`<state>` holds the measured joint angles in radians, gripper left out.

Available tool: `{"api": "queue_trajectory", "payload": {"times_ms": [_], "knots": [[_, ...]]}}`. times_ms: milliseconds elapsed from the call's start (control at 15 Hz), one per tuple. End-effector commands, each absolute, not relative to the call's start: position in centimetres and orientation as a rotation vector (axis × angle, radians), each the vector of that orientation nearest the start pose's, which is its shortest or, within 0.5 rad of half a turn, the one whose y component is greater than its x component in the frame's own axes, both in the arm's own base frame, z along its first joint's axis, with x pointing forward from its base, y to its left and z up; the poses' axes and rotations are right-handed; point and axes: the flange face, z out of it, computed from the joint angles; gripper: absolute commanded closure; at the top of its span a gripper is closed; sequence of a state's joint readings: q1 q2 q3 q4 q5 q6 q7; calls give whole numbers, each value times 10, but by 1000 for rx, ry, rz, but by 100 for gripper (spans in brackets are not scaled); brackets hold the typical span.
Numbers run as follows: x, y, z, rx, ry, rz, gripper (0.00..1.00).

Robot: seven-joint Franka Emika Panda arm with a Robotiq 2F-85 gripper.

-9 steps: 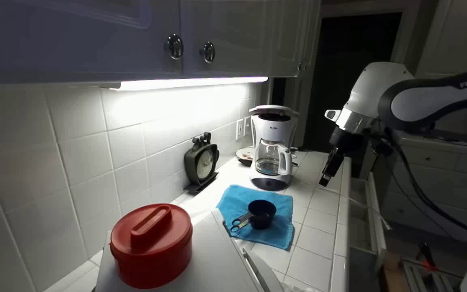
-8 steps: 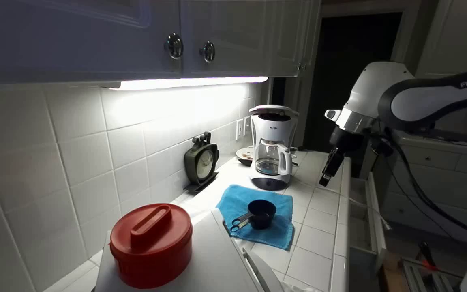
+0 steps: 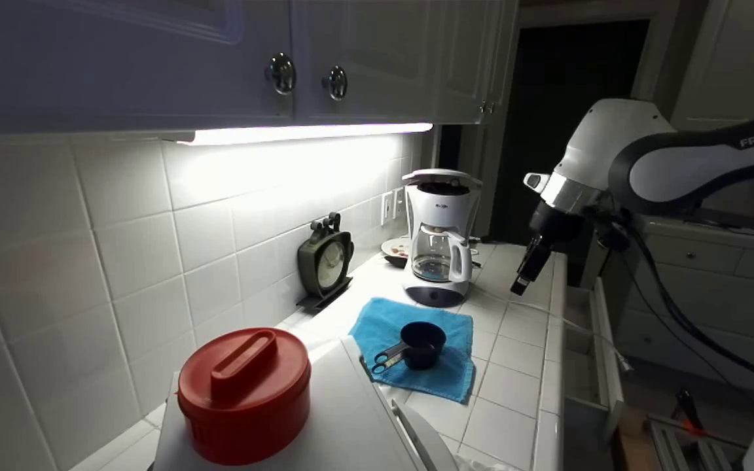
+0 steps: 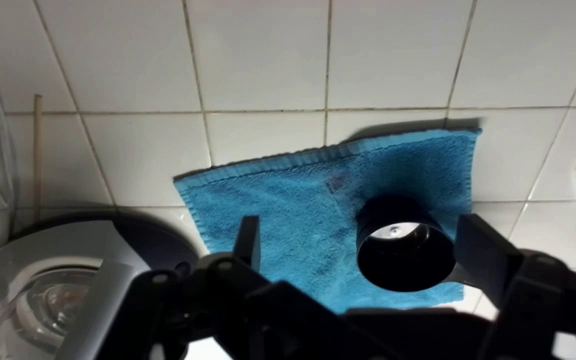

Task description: Swap around the black pots on the counter

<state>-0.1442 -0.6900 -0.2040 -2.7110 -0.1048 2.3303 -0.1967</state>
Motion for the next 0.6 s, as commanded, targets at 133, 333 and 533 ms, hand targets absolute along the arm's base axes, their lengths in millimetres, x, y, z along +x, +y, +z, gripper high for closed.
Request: {"api": "queue_trajectory", "payload": {"times_ms": [133,333,533], "knots": [[374,-129,454,-3196,37,-767,0],[394,-123,434,-3120,9,-781,0],[409,-116,411,-3055,-21,-722,0]]}}
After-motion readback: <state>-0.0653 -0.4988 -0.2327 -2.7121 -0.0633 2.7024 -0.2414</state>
